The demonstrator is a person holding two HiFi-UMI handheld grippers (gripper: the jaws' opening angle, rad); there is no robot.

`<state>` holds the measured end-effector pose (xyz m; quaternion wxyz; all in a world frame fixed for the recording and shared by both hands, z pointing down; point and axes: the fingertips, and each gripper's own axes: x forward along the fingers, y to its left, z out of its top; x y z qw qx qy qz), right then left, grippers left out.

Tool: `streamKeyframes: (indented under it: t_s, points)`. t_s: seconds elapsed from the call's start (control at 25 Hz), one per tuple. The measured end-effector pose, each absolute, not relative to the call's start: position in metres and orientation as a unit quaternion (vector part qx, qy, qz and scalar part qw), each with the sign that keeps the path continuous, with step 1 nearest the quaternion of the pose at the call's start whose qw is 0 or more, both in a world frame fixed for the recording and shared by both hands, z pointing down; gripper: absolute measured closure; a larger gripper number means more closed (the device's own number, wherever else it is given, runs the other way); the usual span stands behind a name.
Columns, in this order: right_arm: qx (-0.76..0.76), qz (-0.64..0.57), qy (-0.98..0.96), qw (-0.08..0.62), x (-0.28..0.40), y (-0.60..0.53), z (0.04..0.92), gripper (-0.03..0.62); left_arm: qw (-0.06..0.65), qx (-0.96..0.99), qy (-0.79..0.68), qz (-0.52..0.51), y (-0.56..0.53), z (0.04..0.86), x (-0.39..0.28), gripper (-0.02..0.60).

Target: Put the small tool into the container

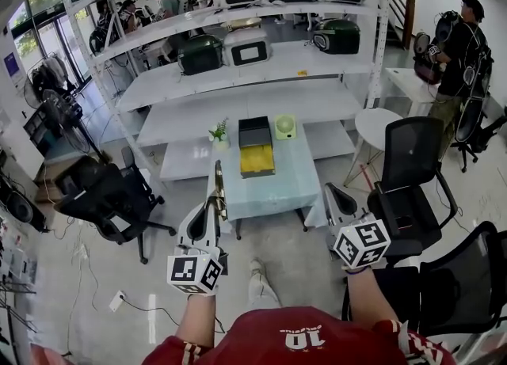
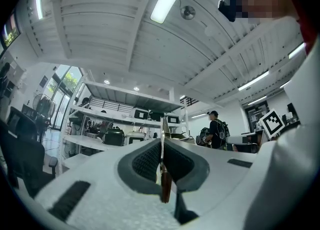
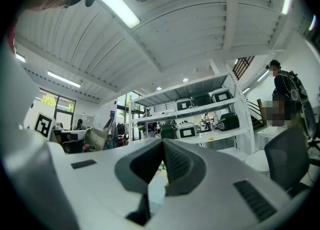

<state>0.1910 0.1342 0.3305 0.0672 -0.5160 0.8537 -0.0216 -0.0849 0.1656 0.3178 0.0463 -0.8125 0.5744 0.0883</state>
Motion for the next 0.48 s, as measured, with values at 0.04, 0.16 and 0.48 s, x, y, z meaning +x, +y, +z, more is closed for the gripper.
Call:
streamKeyframes:
  t_s: [0.04, 0.16, 0.48]
  points:
    - [-0.516, -0.024, 0.854, 0.067, 0.1919, 0.1337, 0.3313, 0.589, 0.046, -0.814, 0.572, 0.089, 0.1646, 0.3176, -0.0832, 0.571]
    - [-0.513, -0.030, 0.855, 0.069, 0.1933, 0.1320, 0.3335, 0.589, 0.049, -0.817, 0.568, 0.089, 0.1623, 0.3184, -0.0792, 0.572]
    - [-0.506, -0.033, 0.859, 0.069, 0.1881, 0.1261, 0.3378, 0.589, 0.055, -0.816, 0.570, 0.085, 0.1548, 0.3208, -0.0785, 0.572]
